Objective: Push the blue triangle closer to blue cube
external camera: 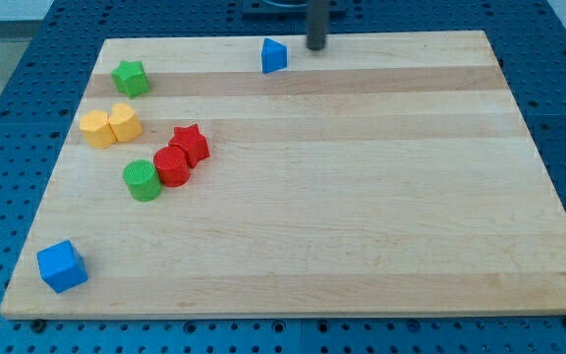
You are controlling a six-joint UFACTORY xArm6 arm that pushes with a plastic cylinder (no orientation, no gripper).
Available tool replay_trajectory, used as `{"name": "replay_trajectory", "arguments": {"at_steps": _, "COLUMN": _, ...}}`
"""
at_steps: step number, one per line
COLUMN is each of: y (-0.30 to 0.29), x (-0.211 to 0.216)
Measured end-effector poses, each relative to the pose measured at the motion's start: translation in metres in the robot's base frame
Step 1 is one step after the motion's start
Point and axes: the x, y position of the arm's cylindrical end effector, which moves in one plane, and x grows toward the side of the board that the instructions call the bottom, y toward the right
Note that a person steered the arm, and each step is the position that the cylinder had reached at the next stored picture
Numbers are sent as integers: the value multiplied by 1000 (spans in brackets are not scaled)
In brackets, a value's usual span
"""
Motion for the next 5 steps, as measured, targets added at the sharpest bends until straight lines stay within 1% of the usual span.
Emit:
{"name": "replay_trajectory", "arguments": {"at_steps": 1, "y": -76, "x": -1}}
{"name": "replay_trajectory", "arguments": {"at_steps": 2, "y": -87, "x": 27}}
{"name": "replay_trajectory", "arguments": {"at_steps": 5, "y": 54, "x": 37}}
